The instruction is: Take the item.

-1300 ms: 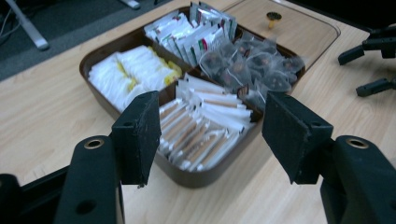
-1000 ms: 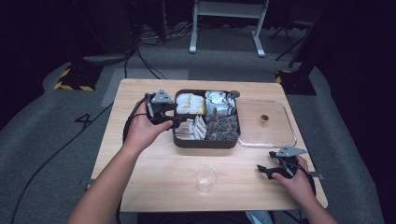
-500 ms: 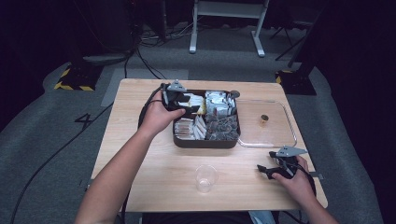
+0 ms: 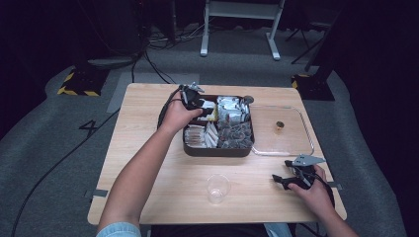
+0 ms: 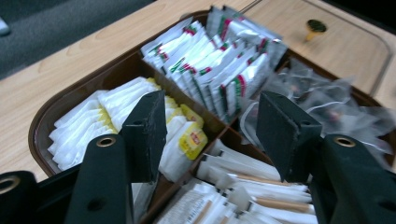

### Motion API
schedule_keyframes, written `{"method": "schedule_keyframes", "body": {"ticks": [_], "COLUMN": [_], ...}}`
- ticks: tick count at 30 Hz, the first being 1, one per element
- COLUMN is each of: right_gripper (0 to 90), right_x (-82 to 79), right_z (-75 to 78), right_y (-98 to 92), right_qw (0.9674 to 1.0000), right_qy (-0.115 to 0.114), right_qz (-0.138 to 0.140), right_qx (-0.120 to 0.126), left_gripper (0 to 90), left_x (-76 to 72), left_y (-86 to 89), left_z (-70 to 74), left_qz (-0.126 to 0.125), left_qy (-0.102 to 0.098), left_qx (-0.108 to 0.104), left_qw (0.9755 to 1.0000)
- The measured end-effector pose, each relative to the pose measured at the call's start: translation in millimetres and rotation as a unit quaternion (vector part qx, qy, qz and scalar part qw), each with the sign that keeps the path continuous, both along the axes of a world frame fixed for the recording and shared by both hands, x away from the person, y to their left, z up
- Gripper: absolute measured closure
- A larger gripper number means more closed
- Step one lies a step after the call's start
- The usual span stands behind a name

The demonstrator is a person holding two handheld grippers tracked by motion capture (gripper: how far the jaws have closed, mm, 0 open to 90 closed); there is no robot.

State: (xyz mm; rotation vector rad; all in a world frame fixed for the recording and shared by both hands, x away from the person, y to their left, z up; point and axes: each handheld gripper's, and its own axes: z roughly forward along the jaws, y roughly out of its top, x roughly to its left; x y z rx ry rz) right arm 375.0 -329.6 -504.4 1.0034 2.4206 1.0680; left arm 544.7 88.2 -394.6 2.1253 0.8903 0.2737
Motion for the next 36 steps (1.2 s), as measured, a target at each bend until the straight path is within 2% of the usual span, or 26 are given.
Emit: {"method": "schedule_keyframes", "body": {"ticks": [1,2,4,6,11,12,13,17,28,32,36], "right_gripper": [16.5,16.6,16.6,16.6,16.6,16.6,16.7,16.8,16.8,16.8,16.8], "right_x": [-0.1,-0.2,-0.2,-0.2,-0.2,-0.2,-0.3,-0.3,-0.3,-0.3,-0.3], "right_z": [0.0,0.0,0.0,0.0,0.0,0.0,0.0,0.0,0.0,0.0,0.0], "right_y": [-0.2,-0.3,-0.5,-0.5,-0.5,-0.5,-0.4,-0.5,-0.5,-0.5,-0.5], "right_qw": [1.0,1.0,1.0,1.0,1.0,1.0,1.0,1.0,1.0,1.0,1.0], "right_qy": [0.0,-0.001,-0.001,-0.001,-0.001,-0.001,-0.001,-0.001,-0.001,-0.001,-0.001], "right_qz": [0.001,0.001,0.002,0.002,0.002,0.002,0.002,0.002,0.002,0.002,0.002], "right_qx": [0.0,0.0,0.0,0.0,0.0,0.0,0.0,0.0,0.0,0.0,0.0], "left_gripper": [45.1,45.1,45.6,49.4,52.5,53.7,55.2,60.1,66.7,71.4,72.7], "left_x": [3.3,8.8,11.4,18.5,29.9,29.9,33.6,37.5,42.4,44.8,46.1], "left_y": [-0.5,-1.3,-1.7,-0.9,1.6,1.6,2.0,1.1,-4.2,-6.0,-8.0], "left_z": [-3.8,-10.7,-14.7,-23.2,-36.1,-36.1,-40.1,-44.8,-51.7,-54.6,-57.1], "left_qz": [0.002,0.008,0.011,0.018,0.028,0.028,0.028,0.025,0.014,0.01,0.006], "left_qy": [0.002,0.015,0.016,0.034,0.052,0.052,0.062,0.077,0.087,0.098,0.1], "left_qx": [0.005,0.017,0.016,0.018,0.025,0.025,0.023,0.019,0.031,0.04,0.047], "left_qw": [1.0,0.9997,0.9997,0.9991,0.9979,0.9979,0.9974,0.9965,0.9957,0.9943,0.9939]}}
